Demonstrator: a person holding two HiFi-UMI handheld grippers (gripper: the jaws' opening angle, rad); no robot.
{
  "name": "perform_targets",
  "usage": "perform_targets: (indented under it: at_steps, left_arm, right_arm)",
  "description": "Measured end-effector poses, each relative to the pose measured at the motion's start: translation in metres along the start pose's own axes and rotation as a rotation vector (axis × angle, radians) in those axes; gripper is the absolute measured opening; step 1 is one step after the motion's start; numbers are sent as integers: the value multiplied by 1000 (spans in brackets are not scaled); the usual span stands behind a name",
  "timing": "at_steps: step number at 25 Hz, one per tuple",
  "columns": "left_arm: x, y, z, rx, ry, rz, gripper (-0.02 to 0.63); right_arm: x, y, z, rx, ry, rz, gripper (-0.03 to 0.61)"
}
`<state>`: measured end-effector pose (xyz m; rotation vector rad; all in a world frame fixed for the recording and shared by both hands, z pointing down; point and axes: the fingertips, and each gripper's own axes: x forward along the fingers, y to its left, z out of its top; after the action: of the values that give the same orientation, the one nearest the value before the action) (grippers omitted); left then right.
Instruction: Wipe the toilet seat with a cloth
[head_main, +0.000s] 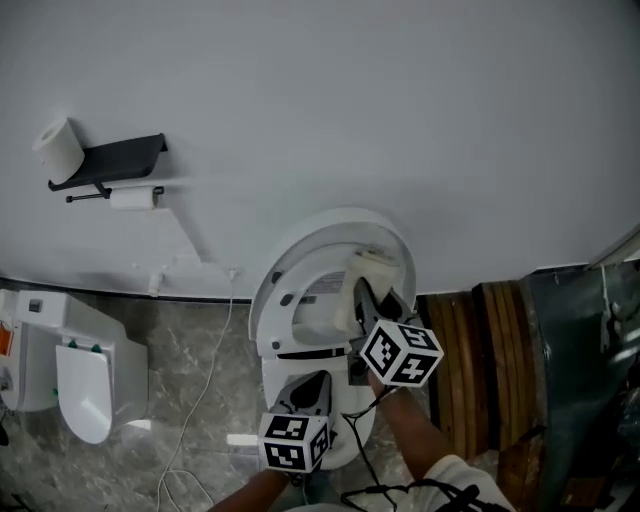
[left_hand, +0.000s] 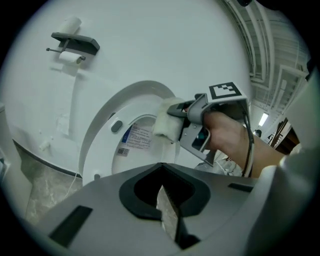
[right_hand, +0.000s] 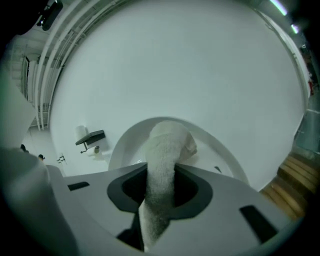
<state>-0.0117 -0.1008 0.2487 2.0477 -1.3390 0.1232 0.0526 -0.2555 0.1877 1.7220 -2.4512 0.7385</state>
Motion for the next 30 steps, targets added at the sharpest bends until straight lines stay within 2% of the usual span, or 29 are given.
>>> perform_targets:
  at_steps: [3,7,10,14,18,21,30]
  left_arm:
    - [16,14,1,-7,0,-4,9]
    - [33,28,-16,-34,17,-16,9]
    - [40,33,-32,-36,38,-12,9]
    - [47,30,-54,-21,61,-14,9]
    - [60,23,-75,15,77,-47,9]
    - [66,21,-89,34,80,-52,9]
    - [74,37,-154,9,93,-8,9]
  right_arm:
    - [26,-13,4,24,-37,-30,97]
    - [25,-36,-4,81,-98,-39,97]
    - [19,-57,-13,129,-98,-53,97]
    - [4,-85,-31,180,-99,-79,97]
    - [-12,-112,-49,270,-173,-86,97]
    - [-20,-132,-68,313,-188,-111,97]
    - [-20,-177,-147,331,-203,-162,97]
